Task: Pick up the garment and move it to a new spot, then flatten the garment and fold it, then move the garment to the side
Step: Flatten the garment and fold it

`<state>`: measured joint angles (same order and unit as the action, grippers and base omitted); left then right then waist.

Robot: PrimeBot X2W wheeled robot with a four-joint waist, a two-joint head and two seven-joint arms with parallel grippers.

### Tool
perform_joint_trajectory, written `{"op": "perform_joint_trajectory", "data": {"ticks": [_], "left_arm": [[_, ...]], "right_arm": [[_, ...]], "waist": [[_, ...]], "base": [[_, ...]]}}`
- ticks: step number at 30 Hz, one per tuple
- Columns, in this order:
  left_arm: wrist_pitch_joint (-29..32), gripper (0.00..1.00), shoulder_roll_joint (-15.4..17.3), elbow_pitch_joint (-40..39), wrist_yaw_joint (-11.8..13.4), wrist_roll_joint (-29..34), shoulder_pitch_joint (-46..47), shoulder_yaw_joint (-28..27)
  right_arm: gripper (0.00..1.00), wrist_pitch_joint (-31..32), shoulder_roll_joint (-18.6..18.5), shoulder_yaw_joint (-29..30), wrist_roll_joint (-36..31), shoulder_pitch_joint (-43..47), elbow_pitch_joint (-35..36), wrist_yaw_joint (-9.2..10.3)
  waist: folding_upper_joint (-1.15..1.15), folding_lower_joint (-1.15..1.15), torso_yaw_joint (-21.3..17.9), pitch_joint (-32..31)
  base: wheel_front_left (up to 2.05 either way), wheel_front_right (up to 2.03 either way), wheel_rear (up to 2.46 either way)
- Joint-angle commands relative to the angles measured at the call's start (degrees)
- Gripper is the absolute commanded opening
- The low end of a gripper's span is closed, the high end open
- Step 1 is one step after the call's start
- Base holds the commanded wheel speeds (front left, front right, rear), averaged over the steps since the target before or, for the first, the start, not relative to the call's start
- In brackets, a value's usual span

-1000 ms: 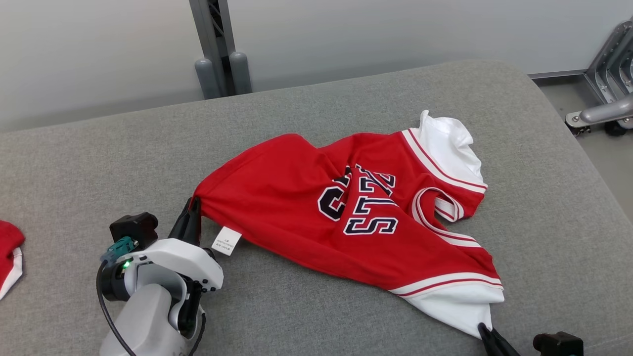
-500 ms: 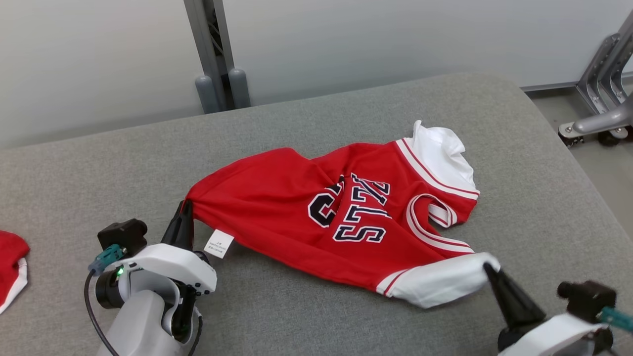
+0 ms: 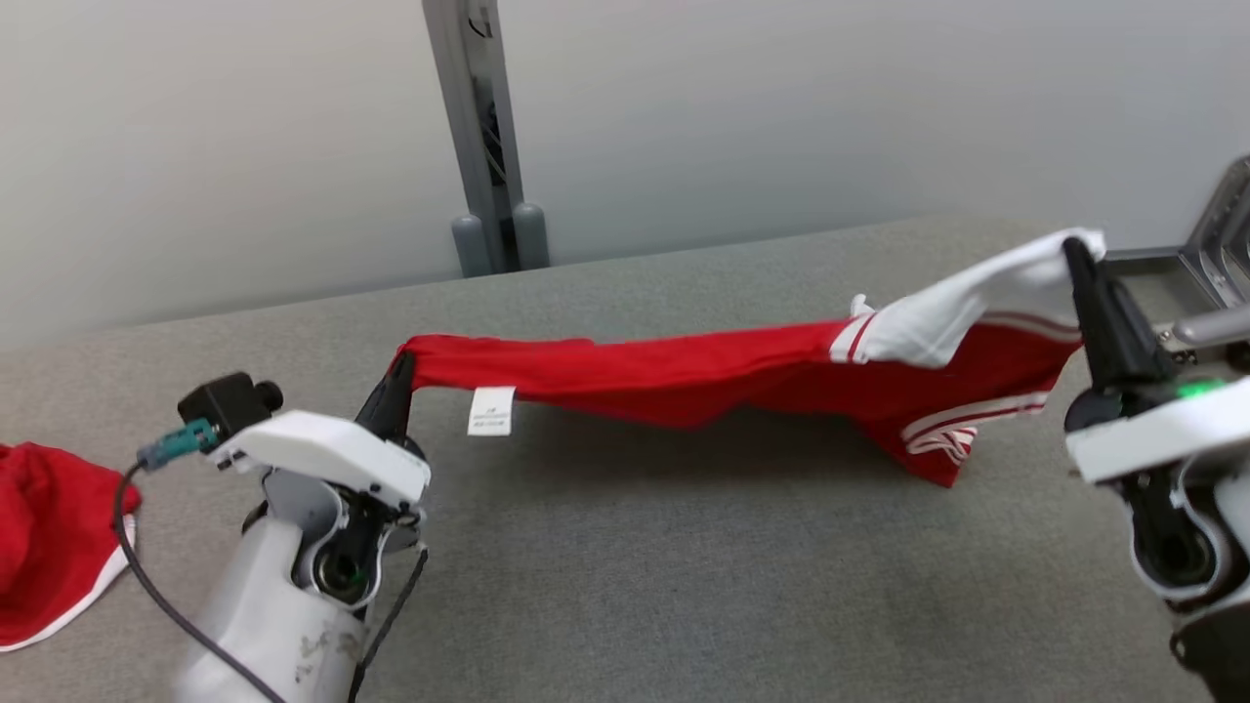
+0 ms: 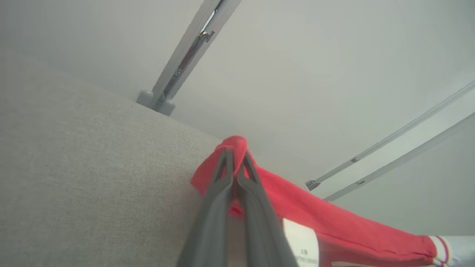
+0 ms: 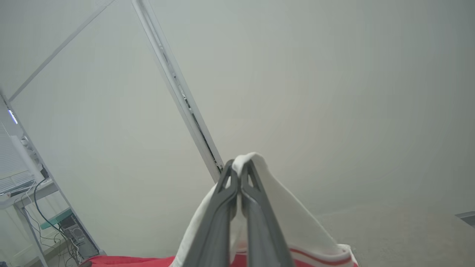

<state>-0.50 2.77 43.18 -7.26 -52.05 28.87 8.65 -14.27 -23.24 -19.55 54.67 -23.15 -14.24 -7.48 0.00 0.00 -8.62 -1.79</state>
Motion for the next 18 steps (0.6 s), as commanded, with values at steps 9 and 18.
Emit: {"op": "perform_joint_trajectory", "data": {"ticks": [9, 18], "left_arm": [[10.23, 0.0, 0.25, -6.94, 3.59, -14.24, 7.33, -3.89], [2.06, 0.0, 0.18, -11.98, 12.0, -14.82, 13.05, 0.13]], "right_arm": [[0.0, 1.78, -0.2, -0.86, -5.74, -15.06, -9.18, -0.03], [0.0, 3.53, 1.76, -2.47, -10.96, -29.12, -21.4, -0.03]], "waist": [[0.0, 0.0, 2.71, -3.46], [0.0, 0.0, 4.65, -1.66]], "base": [[0.0, 0.0, 0.0], [0.0, 0.0, 0.0]]}}
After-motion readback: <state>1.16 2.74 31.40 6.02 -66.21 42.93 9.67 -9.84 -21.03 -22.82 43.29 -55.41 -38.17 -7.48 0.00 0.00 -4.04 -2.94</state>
